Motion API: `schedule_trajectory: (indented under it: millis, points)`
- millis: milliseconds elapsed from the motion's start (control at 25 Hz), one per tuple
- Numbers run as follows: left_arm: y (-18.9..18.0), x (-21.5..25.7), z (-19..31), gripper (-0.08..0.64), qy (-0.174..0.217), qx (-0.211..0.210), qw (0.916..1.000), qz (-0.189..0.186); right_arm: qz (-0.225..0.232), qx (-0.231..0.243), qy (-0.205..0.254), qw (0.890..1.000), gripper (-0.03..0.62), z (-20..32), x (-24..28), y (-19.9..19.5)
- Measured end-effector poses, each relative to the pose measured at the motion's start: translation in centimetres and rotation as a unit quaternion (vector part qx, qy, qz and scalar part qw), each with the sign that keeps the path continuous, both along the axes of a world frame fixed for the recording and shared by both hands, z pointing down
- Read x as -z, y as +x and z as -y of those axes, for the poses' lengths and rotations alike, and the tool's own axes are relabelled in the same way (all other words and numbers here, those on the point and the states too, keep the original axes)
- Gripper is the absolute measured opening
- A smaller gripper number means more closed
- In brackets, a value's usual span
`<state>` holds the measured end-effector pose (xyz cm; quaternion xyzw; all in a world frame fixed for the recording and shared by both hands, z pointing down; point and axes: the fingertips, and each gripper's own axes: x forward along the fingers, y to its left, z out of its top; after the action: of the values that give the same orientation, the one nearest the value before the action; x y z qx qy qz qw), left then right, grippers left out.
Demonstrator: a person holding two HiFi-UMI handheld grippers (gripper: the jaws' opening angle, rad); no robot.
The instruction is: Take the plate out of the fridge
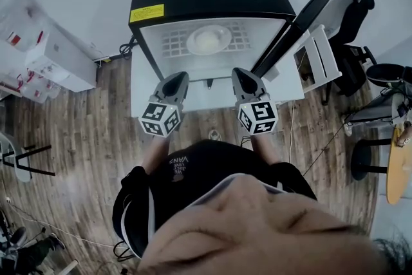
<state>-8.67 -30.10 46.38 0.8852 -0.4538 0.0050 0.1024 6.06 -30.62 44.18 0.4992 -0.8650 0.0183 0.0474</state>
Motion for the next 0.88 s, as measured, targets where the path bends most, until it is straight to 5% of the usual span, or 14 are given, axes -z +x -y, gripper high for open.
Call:
schedule_trajectory:
  millis: [520, 880]
  points:
    - [0.7, -1.5, 4.7, 0.017, -0.02, 0.021, 0.9995, 0.009, -0.004, 0.021, -0.001, 1.0, 0.012, 4.0, -0.6, 0.5]
    - [0.8, -3.1, 6.9, 0.017, -0.07, 0.034, 0.9969, -0.005, -0.008, 0.031, -0.004, 0.999, 0.012, 4.9, -0.7, 0.6]
